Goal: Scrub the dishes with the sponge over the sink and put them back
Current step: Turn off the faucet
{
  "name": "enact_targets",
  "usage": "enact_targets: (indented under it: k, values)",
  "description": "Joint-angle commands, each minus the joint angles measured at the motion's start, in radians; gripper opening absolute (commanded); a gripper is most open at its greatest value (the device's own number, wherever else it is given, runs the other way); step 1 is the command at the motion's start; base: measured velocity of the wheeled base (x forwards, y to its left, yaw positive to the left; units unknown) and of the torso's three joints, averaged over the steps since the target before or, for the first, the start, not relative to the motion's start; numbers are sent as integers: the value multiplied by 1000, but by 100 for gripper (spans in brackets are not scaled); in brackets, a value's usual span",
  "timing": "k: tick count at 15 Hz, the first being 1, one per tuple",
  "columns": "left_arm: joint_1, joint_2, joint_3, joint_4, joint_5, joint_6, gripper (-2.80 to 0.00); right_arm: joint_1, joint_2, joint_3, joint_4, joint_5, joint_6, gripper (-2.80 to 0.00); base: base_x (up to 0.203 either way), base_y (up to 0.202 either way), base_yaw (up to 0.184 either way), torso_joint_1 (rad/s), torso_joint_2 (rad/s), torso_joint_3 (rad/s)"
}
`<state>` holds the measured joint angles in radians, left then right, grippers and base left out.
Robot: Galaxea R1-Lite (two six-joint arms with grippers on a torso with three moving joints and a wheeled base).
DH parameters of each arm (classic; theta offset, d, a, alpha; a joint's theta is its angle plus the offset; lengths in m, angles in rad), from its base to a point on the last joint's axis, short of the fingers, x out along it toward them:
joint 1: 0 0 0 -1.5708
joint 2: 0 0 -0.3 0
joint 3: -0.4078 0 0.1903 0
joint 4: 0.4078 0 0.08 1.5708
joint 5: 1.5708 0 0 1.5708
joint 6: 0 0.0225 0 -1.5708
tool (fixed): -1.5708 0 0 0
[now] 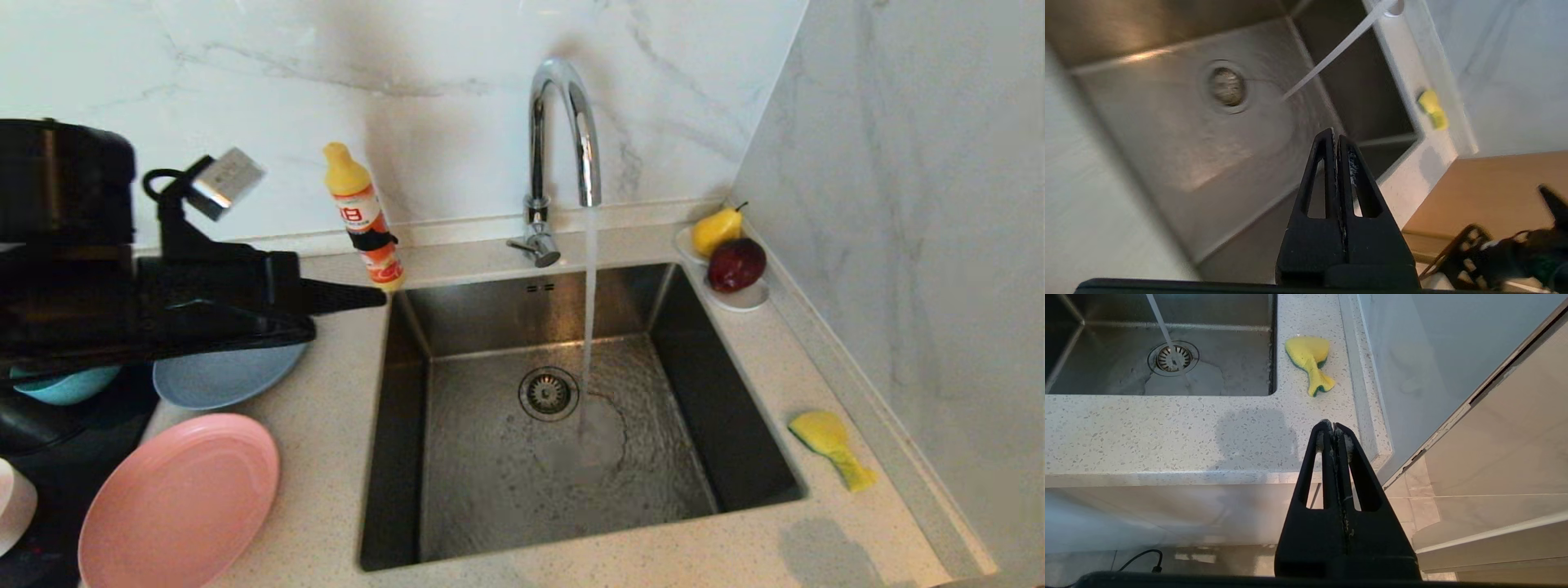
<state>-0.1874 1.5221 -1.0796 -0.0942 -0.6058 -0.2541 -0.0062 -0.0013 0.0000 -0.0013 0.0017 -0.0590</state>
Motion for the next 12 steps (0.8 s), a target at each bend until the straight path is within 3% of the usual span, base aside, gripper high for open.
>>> enact_targets:
  k: [1, 4, 12]
  values:
    - [-58, 184, -42, -82, -7, -93, -280, 0, 3, 0, 0, 0, -1, -280, 0, 0, 0, 0, 0, 0]
    - [-104, 271, -87, -117, -8, -152, -280, 0, 3, 0, 0, 0, -1, -280, 0, 0, 0, 0, 0, 0]
    - [-139, 405, -139, -218, -3, -197, -280, 0, 3, 0, 0, 1, -1, -280, 0, 0, 0, 0, 0, 0]
